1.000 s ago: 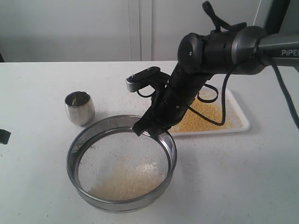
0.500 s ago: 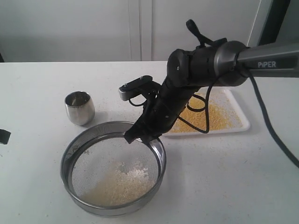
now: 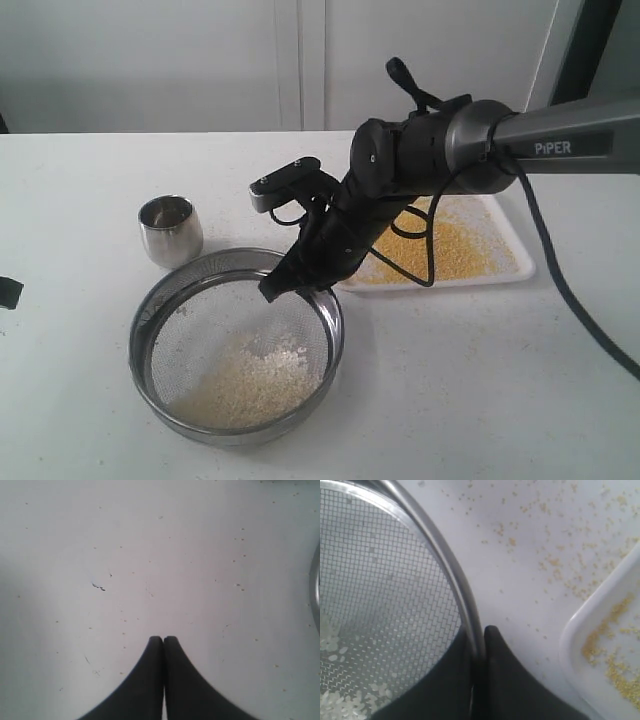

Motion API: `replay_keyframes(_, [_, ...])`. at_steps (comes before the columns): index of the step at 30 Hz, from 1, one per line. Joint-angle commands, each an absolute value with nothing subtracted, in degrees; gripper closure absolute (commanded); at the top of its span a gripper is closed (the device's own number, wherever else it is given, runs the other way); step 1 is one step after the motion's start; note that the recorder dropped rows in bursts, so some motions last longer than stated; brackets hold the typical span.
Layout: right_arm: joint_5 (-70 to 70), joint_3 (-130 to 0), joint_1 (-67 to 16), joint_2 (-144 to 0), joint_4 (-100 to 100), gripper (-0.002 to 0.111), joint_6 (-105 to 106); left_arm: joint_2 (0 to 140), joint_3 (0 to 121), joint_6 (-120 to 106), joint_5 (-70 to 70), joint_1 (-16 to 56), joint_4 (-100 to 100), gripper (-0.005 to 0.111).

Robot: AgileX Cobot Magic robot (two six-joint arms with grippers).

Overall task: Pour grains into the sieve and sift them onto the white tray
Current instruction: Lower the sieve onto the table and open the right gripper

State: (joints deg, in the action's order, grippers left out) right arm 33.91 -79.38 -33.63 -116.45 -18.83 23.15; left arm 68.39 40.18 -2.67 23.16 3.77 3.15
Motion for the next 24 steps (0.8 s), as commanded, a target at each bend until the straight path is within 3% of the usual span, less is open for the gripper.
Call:
replay_keyframes(1, [33.4, -79.9, -33.6, -117.0, -19.3, 0.108, 23.3, 67.9, 39.9, -2.6, 23.6, 3.6, 3.3, 0.107])
replay_keyframes(11, [33.1, -79.9, -33.6, -119.5, -19.2, 0.107, 24.1, 67.9, 39.9, -2.6, 23.6, 3.6, 3.3, 0.107])
replay_keyframes(14, [32.8, -79.9, -33.6, -119.5, -19.2, 0.1, 24.2, 67.9, 39.9, -2.6, 23.6, 3.6, 3.3, 0.107])
replay_keyframes(20, [32.3, -79.9, -33.6, -119.3, -19.2, 0.073, 23.7, 67.9, 39.9, -2.6, 23.6, 3.6, 3.3, 0.107])
replay_keyframes(24, [32.2, -79.9, -33.6, -118.5, -19.2, 0.068, 23.7, 67.9, 39.9, -2.6, 23.6, 3.6, 3.3, 0.107])
